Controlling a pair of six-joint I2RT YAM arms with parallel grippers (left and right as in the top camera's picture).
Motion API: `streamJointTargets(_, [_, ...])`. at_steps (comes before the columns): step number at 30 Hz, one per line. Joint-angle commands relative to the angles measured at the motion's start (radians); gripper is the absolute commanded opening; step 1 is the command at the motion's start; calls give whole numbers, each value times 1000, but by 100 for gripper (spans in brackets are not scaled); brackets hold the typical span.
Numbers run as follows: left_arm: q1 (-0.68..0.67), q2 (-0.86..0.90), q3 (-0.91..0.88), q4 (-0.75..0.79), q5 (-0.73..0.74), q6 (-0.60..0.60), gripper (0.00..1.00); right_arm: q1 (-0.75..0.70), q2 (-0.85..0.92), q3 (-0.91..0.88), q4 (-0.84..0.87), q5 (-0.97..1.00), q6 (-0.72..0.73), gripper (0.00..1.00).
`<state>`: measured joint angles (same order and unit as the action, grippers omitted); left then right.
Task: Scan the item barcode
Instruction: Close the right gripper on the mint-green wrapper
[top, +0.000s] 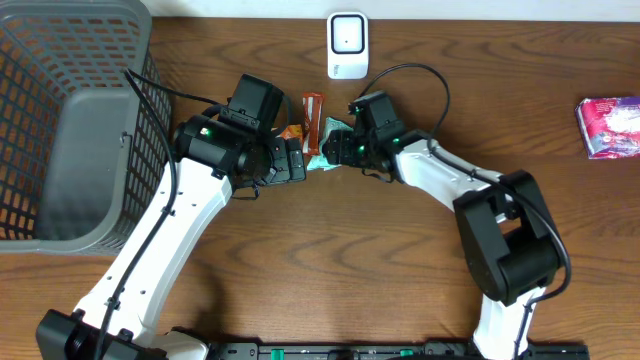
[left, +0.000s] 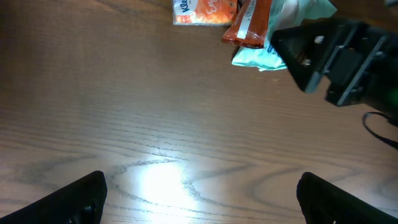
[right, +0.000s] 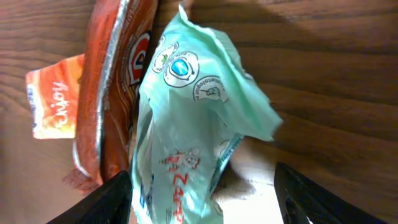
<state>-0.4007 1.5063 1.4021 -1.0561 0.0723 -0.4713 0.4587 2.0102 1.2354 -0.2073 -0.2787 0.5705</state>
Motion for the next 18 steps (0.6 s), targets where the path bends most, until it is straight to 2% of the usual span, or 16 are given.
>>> streamJointTargets(1, [3,3,3,-6,-6,6,98,-5,-62,-6,-1,-37,-28,69])
streamJointTargets(18, [3,3,3,-6,-6,6,98,22,65,-6,21,78,62,61])
